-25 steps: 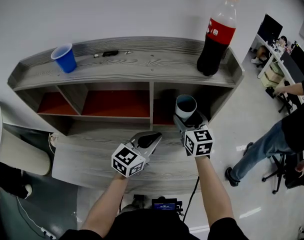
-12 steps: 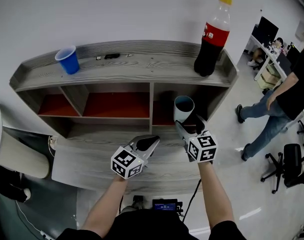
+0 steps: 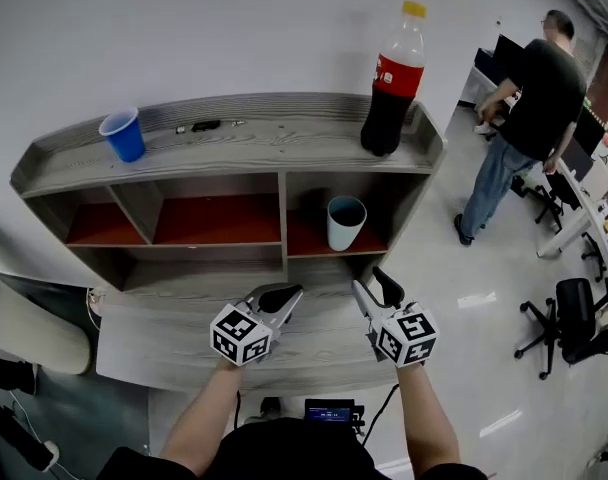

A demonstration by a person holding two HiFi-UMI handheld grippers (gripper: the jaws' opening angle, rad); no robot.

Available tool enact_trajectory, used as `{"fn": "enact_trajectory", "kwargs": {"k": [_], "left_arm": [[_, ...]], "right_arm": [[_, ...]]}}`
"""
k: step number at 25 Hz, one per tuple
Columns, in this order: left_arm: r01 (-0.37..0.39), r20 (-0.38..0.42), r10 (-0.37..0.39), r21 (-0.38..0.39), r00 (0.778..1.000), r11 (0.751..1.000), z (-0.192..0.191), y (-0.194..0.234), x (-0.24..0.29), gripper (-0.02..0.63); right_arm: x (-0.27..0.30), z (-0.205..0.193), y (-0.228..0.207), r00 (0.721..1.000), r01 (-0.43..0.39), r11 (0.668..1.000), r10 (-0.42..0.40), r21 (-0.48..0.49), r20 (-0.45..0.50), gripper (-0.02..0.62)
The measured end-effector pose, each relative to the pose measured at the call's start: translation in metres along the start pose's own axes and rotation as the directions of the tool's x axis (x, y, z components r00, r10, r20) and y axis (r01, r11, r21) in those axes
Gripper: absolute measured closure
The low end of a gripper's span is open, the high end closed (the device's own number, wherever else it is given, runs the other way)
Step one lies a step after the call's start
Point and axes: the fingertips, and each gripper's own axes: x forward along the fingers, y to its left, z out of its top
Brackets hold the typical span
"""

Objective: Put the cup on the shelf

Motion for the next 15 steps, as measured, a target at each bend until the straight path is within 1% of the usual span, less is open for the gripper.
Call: {"fn": "enact_trajectory", "kwargs": {"k": [2, 6, 7, 11, 15], "left_arm": [[0.015, -0.003, -0.015, 0.000, 1.000, 1.000, -0.002, -0.005, 0.000, 0.604], [0.046, 0.002, -0.046, -0.007, 0.999, 0.999, -0.006, -0.016, 0.001, 0.604], [0.057, 0.010, -0.057, -0.012, 0.998, 0.998, -0.006, -0.019, 0.001, 0.604], [0.101, 0.039, -0.099, -0.026, 0.994, 0.995, -0.006, -0.031, -0.001, 0.604], [0.105, 0.041, -0.104, -0.025, 0.994, 0.994, -0.010, -0.036, -0.001, 0.610]], "right_arm": [[-0.011, -0.005, 0.004, 1.000, 0.006, 1.000, -0.006, 0.001, 0.000, 0.434], [-0.030, -0.014, 0.008, 1.000, 0.029, 0.999, -0.029, 0.029, 0.006, 0.585], [-0.034, -0.017, 0.010, 1.000, 0.028, 0.999, -0.028, 0.040, 0.005, 0.595], [-0.045, -0.031, 0.021, 1.000, 0.014, 0.996, -0.013, 0.088, -0.005, 0.595], [-0.049, -0.041, 0.030, 1.000, -0.001, 0.991, 0.003, 0.138, -0.008, 0.595]]}}
